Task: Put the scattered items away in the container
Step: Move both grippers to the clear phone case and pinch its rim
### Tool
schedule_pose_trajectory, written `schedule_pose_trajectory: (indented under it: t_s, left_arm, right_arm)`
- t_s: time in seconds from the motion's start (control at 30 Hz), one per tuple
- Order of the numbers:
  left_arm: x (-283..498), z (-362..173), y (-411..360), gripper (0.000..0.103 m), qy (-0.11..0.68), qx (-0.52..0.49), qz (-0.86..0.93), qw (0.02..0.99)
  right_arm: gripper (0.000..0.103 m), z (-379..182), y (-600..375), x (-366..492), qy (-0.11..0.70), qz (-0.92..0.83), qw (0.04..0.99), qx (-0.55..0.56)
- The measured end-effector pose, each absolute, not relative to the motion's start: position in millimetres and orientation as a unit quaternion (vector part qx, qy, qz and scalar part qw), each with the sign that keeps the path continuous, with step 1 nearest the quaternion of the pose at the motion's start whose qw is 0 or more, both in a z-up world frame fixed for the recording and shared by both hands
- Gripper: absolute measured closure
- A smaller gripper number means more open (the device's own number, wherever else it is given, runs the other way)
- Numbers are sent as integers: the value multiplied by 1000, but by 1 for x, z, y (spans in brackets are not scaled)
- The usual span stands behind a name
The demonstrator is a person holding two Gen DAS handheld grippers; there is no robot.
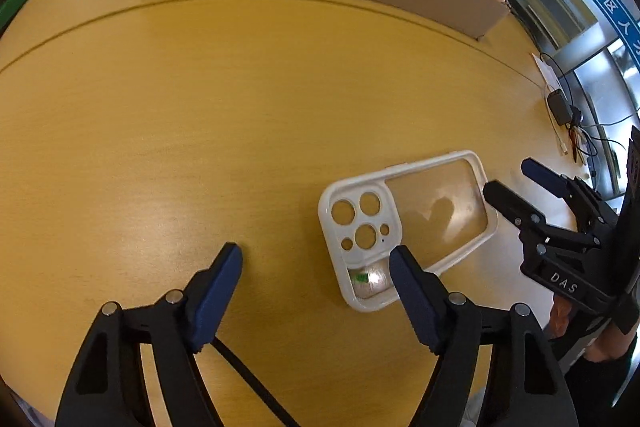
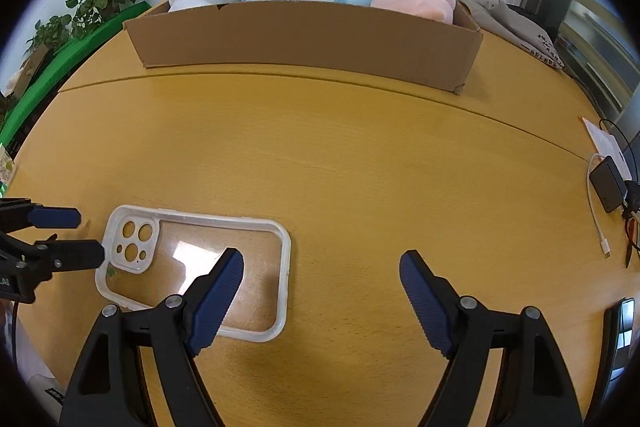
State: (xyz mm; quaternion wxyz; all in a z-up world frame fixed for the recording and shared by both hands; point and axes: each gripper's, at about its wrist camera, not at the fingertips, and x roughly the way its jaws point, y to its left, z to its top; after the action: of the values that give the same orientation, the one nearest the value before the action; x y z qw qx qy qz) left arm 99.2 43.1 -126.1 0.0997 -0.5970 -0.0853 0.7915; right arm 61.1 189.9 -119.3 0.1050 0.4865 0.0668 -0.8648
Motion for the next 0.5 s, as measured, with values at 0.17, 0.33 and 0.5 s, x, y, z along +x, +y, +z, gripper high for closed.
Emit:
schedule_pose_trajectory:
  t_s: [0.17, 0.33, 0.5]
  left_arm:
    - [98, -124, 51, 78, -65, -594, 797, 87]
    - [98, -126, 53, 92, -73, -597, 793, 98]
    - [93, -126, 43, 95, -67, -593, 797, 88]
  right_arm:
    - [48, -134, 186, 66, 62, -858, 115, 497]
    - [95, -132, 178, 70, 67, -855, 141, 495]
    - [98, -132, 171, 77, 79, -860, 132, 487]
